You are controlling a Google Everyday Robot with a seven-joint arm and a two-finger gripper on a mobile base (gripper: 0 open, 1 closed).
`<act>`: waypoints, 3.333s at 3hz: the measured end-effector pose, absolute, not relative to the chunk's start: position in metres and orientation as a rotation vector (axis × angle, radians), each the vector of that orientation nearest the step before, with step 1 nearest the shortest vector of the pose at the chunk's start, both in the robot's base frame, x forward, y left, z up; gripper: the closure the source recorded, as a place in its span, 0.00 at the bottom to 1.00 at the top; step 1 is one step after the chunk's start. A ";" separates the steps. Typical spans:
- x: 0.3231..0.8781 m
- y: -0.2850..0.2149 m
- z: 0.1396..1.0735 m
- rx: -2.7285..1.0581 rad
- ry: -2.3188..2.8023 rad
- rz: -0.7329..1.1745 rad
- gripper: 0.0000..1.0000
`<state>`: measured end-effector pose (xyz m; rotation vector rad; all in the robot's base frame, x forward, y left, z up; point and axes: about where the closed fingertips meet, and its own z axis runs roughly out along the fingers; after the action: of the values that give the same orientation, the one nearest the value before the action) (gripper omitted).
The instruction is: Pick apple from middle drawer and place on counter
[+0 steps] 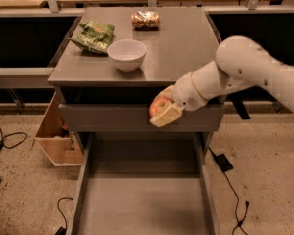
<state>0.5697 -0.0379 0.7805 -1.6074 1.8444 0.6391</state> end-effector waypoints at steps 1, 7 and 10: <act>0.604 -0.047 0.865 -1.524 1.888 0.577 1.00; 0.771 -0.083 0.952 -0.948 2.095 0.374 1.00; 0.837 -0.125 0.883 -0.525 2.249 0.326 1.00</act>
Offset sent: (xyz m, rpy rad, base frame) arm 0.1421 -0.0497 0.2404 0.0660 -0.1301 -0.4416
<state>0.8369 -0.1254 0.8833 -0.5254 2.2493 0.3257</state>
